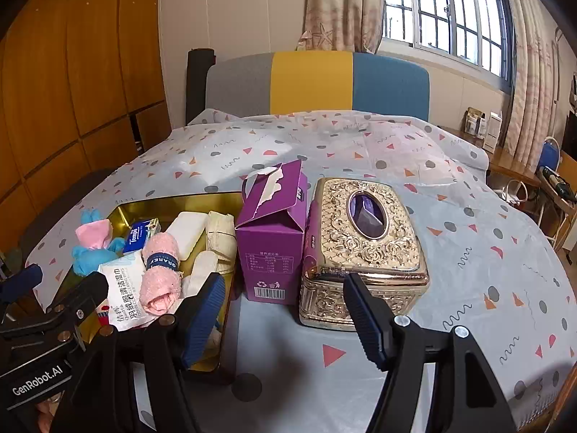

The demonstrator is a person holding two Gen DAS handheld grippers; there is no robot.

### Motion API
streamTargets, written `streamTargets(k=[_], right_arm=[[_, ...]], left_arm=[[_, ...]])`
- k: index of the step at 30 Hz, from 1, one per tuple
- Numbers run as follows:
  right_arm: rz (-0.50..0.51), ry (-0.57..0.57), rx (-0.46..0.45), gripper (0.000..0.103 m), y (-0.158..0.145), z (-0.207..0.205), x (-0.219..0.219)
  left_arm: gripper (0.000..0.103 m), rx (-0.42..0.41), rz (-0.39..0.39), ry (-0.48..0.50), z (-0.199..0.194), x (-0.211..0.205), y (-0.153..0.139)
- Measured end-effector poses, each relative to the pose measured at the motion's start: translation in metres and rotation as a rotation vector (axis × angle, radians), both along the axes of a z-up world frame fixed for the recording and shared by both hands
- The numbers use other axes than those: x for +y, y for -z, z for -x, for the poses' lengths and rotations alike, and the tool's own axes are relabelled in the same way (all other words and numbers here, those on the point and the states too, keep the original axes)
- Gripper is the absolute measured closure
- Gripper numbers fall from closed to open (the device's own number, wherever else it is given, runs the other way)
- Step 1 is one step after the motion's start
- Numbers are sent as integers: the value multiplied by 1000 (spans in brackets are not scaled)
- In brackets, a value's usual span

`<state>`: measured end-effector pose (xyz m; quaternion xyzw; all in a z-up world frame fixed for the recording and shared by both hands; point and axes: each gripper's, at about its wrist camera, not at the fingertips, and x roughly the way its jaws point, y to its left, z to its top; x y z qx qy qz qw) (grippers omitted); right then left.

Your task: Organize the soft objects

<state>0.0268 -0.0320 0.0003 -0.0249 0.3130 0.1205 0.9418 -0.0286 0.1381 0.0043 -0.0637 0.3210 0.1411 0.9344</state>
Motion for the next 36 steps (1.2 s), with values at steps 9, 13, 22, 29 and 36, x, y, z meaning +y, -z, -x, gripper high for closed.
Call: streamTargets(k=[9, 13, 22, 29, 36], right_arm=[[-1, -1, 2, 34, 1, -1, 0], [-1, -1, 0, 34, 1, -1, 0], [4, -4, 4, 34, 1, -1, 2], [8, -8, 5, 34, 2, -1, 3], [8, -8, 8, 34, 2, -1, 3]], left_arm=[[0, 9, 3, 5, -1, -1, 3], [0, 10, 5, 7, -2, -1, 3], [0, 14, 8, 9, -1, -2, 4], [0, 17, 9, 8, -1, -2, 4], [0, 23, 16, 13, -1, -1, 4]])
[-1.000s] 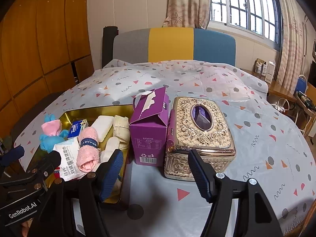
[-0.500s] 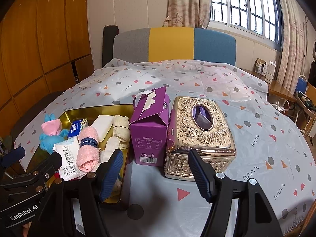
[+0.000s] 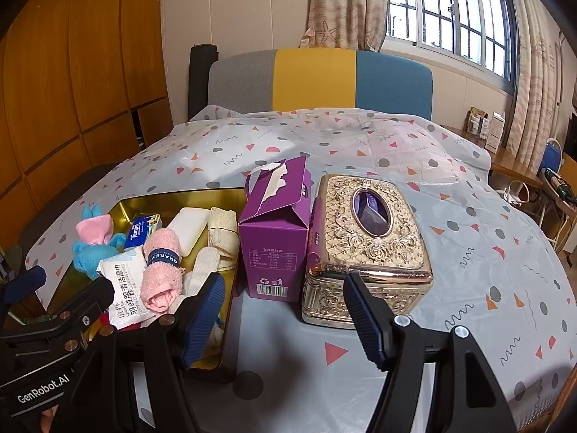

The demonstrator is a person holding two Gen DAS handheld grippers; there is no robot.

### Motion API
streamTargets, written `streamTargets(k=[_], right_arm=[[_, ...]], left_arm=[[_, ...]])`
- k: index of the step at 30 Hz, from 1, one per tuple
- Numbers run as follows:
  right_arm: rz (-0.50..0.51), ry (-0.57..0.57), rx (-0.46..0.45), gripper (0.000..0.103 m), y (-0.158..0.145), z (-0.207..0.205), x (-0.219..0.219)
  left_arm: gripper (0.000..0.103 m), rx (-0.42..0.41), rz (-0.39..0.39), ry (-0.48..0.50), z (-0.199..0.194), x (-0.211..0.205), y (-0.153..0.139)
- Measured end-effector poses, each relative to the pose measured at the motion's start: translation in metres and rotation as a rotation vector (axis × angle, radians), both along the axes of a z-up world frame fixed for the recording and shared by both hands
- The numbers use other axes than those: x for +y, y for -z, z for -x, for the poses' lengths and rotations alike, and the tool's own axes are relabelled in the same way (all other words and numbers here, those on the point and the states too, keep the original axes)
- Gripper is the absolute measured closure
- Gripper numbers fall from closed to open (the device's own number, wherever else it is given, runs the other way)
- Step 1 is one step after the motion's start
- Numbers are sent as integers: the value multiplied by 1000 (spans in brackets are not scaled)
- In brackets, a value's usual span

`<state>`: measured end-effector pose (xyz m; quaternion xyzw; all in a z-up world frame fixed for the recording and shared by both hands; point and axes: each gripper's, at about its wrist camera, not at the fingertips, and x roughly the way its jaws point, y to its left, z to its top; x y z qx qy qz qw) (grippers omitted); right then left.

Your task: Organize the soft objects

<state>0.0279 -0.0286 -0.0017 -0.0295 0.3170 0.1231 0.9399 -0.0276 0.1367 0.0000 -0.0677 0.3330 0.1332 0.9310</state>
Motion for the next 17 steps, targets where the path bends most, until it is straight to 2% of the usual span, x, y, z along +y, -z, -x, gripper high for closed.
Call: streamTargets(k=[17], right_arm=[[-4, 20, 11, 34, 5, -4, -5]], left_arm=[[3, -1, -1, 7, -5, 3, 8]])
